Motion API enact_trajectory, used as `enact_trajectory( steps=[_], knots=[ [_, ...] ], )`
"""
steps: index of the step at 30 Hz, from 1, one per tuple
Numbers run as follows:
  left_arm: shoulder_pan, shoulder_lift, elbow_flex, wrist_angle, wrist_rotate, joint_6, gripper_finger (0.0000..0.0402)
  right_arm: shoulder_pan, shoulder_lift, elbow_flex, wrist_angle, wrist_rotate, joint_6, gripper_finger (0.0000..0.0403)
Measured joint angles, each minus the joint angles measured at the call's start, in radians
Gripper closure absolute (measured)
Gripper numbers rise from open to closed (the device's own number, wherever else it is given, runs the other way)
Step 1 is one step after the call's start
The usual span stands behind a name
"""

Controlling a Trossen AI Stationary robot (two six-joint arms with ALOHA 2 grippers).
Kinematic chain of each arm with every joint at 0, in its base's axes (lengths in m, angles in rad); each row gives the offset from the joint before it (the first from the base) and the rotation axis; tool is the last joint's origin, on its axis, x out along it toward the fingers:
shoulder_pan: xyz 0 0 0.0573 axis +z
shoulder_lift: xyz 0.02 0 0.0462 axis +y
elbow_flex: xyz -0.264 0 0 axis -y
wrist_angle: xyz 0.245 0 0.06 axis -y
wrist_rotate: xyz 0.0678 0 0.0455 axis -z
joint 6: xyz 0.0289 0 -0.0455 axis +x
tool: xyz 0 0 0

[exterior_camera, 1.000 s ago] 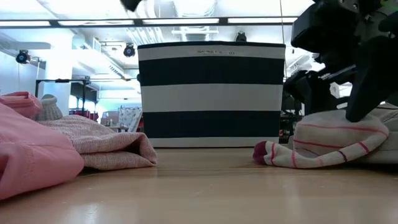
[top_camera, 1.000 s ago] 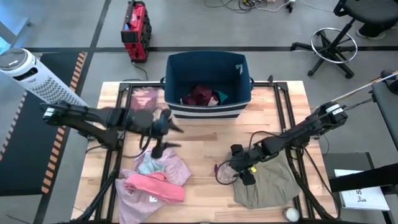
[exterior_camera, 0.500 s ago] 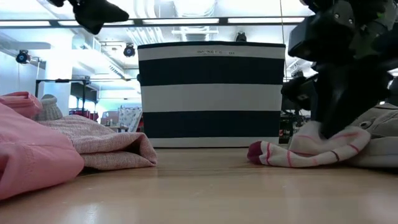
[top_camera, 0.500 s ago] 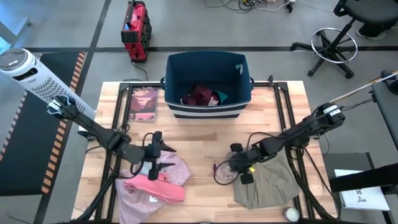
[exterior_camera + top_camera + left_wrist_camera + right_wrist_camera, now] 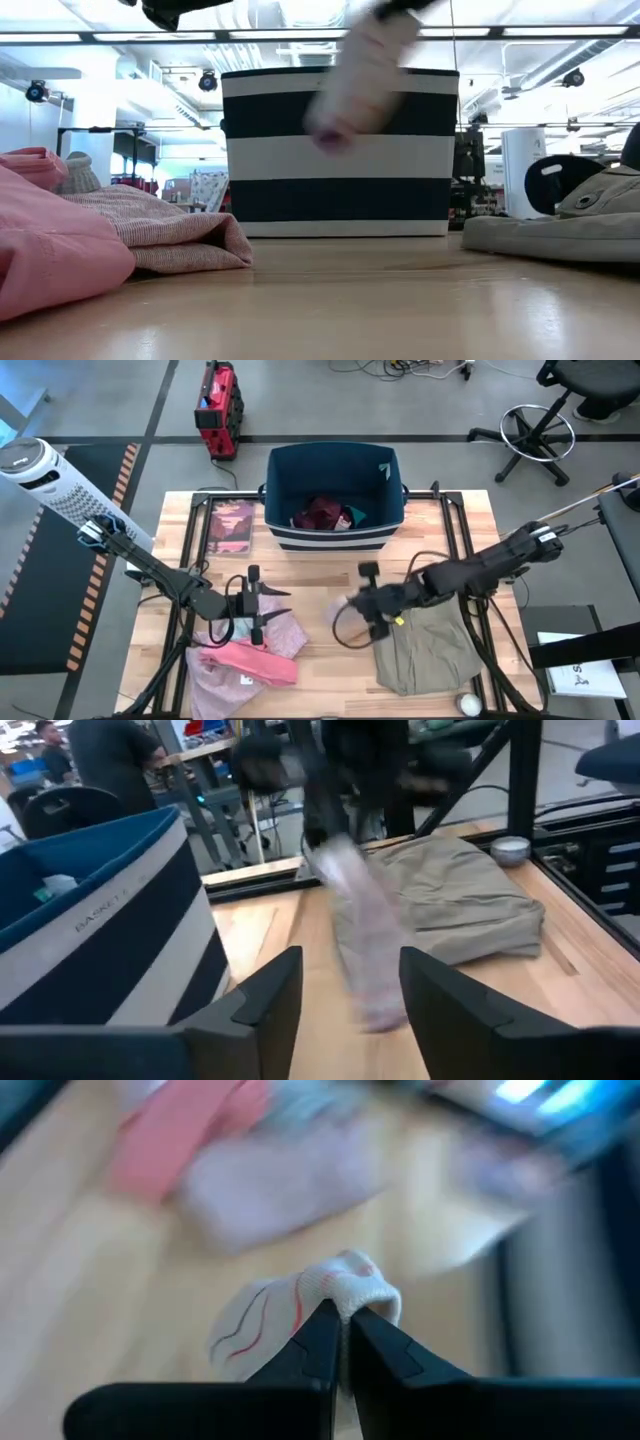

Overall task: Sort clothes
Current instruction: Put the light brown sock into the blue laundry bin

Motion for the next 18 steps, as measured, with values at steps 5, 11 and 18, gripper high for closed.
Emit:
enact_trajectory(
  steps=[5, 11, 18],
  knots=[
    [0.000, 0.002, 0.000, -0.001, -0.003, -0.002, 0.0269, -0.064, 0.000, 0.212, -0.039, 0.173, -0.181, 0.0402],
    [0.000, 0.003, 0.000, -0.097, -0.003, -0.073, 0.0297, -0.242, 0.001, 0.387, -0.027, 0.192, -0.337, 0.0402],
    [0.000, 0.003, -0.002, -0.178, 0.006, -0.193, 0.0323, -0.529, 0.011, 0.405, 0.006, 0.086, -0.352, 0.0403]
  ],
)
